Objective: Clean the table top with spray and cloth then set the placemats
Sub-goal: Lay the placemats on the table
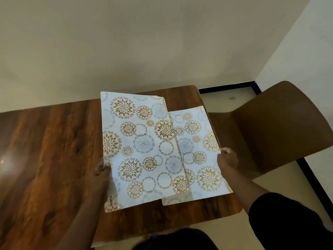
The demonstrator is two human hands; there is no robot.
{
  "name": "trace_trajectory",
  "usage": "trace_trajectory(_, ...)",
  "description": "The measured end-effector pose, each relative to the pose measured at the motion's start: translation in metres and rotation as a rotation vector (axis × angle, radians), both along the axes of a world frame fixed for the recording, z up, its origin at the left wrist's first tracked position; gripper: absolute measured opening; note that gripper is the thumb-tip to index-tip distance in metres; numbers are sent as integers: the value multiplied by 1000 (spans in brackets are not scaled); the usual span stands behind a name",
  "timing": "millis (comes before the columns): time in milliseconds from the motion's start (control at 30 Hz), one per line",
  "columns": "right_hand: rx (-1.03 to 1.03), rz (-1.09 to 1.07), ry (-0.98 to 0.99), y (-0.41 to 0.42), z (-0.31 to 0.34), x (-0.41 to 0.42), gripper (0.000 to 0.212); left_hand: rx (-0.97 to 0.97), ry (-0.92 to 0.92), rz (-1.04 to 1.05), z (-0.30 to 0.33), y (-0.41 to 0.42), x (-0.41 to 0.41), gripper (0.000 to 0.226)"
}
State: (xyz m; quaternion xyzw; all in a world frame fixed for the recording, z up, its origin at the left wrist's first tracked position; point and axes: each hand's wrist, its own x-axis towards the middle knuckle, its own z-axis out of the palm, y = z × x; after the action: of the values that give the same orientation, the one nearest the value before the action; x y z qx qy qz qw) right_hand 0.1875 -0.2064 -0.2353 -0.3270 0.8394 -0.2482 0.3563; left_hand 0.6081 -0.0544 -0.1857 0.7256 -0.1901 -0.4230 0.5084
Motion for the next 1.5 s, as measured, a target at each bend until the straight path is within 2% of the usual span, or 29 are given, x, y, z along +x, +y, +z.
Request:
trace_trajectory(567, 26, 40, 10, -21, -28, -6, 20, 20, -77, 81, 23, 4, -38, 28)
trace_trajectory(1167, 22, 17, -51, -20, -31, -7, 19, 21, -92, 110, 24, 14, -38, 26)
trace_trajectory(1400, 44, 187, 100, -19, -27, -10, 12, 16, -45, 111, 28, 19, -43, 23)
trace_trajectory(1500, 68, 269, 179, -18, -30, -13, 21, 11, -43, 116, 33, 21, -45, 21)
